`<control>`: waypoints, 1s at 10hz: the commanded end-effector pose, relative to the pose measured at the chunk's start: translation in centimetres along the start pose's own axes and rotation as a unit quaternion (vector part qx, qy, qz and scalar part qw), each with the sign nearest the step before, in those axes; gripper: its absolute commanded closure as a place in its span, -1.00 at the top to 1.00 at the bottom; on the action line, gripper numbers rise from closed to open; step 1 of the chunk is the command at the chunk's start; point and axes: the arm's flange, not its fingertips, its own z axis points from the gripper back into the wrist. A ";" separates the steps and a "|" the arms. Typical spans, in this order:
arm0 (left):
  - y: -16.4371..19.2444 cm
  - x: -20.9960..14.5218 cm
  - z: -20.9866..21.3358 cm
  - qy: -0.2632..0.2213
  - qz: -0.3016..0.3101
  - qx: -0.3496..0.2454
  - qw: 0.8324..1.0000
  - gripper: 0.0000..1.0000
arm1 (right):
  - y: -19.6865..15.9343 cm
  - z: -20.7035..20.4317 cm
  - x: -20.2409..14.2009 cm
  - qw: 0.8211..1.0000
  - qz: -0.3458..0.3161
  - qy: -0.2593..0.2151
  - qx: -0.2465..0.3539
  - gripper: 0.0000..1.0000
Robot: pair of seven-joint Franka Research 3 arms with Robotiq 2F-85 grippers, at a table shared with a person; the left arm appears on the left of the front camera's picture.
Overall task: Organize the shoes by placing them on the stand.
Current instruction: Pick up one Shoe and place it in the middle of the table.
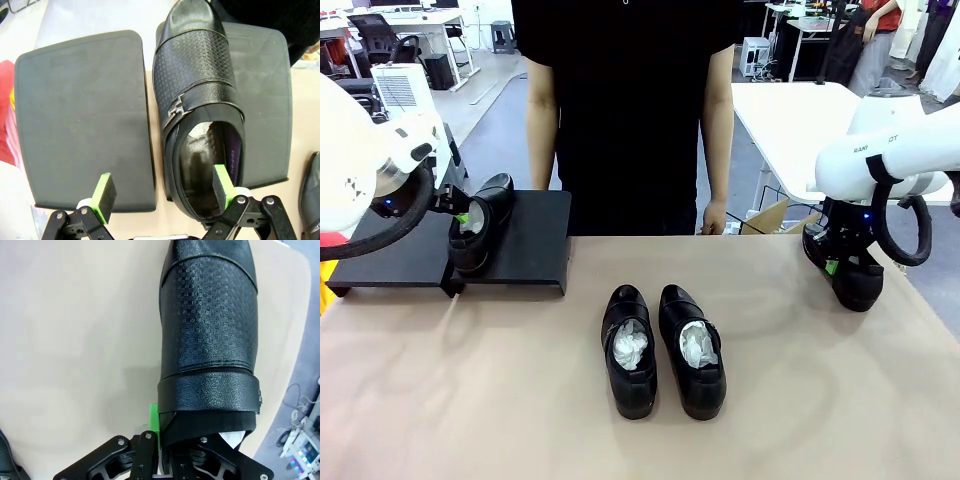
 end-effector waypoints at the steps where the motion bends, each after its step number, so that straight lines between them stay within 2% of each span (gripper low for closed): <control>1: 0.3 -0.1 0.1 -0.003 0.000 0.001 1.000 1.00 | 0.4 1.5 -0.6 0.999 -0.049 0.009 -0.005 -1.00; 5: 0.3 -0.1 0.1 -0.003 0.000 0.001 1.000 1.00 | 2.9 9.9 -7.8 0.990 -0.112 -0.083 -0.007 -1.00; 7: 0.3 -0.1 0.1 -0.003 0.000 0.001 1.000 1.00 | 4.7 12.1 -11.8 0.990 -0.099 -0.096 -0.013 -1.00; 8: 0.3 -0.1 0.1 -0.003 0.000 0.001 1.000 1.00 | 5.6 12.6 -13.4 0.993 -0.068 -0.094 -0.018 -1.00; 9: 0.3 -0.1 0.1 -0.003 0.000 0.001 1.000 1.00 | 6.2 13.0 -14.6 0.994 -0.048 -0.095 -0.035 -1.00; 10: 0.3 -0.1 0.1 -0.003 0.000 0.001 1.000 1.00 | 4.9 12.9 -11.8 0.993 -0.084 -0.085 -0.002 -1.00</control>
